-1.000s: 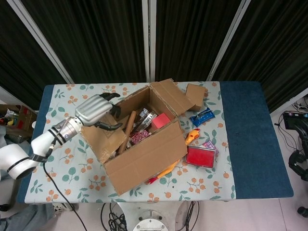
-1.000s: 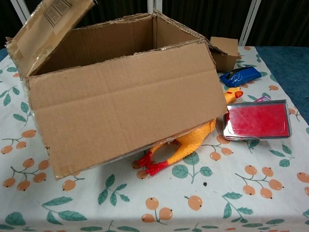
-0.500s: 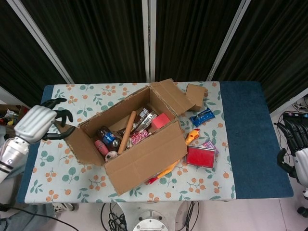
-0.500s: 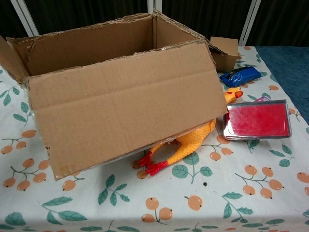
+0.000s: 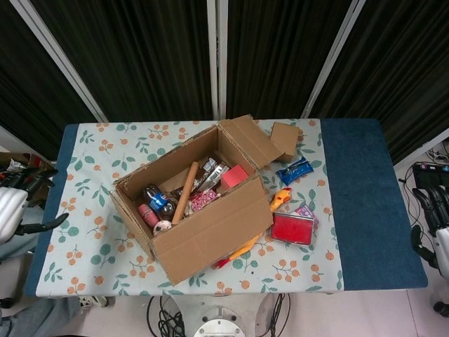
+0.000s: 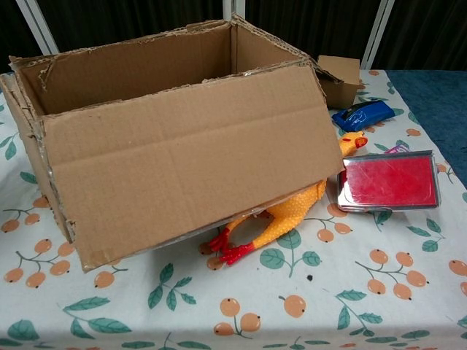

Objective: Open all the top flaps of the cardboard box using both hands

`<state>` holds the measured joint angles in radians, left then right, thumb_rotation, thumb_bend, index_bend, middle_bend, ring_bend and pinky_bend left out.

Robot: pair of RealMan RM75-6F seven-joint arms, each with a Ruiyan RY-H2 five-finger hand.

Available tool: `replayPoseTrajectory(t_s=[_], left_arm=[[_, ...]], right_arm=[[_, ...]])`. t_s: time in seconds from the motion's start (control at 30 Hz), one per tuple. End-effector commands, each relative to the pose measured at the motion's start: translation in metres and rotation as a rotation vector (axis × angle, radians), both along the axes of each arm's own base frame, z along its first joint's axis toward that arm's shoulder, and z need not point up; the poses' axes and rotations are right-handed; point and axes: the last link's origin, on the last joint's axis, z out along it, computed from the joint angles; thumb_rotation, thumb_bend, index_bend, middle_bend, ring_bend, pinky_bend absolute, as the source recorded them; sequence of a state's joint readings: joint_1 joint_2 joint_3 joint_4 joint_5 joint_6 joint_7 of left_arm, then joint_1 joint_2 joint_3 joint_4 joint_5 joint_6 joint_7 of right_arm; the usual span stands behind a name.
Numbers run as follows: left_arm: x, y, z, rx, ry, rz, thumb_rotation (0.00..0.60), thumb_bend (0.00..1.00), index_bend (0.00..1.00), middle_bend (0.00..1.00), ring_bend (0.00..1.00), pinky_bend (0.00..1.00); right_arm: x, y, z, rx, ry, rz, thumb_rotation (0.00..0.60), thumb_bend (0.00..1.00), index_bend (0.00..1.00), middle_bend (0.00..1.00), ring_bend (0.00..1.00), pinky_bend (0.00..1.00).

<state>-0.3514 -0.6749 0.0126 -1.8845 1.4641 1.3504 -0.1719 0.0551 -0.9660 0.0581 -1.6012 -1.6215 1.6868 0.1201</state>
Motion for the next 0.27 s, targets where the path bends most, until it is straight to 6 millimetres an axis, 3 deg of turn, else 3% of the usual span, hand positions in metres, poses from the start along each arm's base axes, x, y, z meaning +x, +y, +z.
replayPoseTrajectory(t_s=[0.03,0.13,0.27], left_arm=[[-0.029,-0.027,-0.023,0.080,0.059,0.004,0.425,0.00,0.04,0.05,0.09,0.20],[-0.044,-0.038,-0.036,0.083,0.049,0.034,0.425,0.00,0.03,0.04,0.07,0.20],[-0.056,-0.041,-0.043,0.069,0.054,0.067,0.428,0.00,0.03,0.04,0.07,0.20]], right_arm=[[-0.026,0.013,-0.007,-0.005,0.053,-0.190,0.600,0.36,0.00,0.00,0.00,0.00],[-0.039,0.017,-0.010,-0.005,0.062,-0.271,0.600,0.22,0.00,0.00,0.00,0.00],[-0.050,0.019,-0.016,-0.006,0.071,-0.315,0.600,0.19,0.00,0.00,0.00,0.00]])
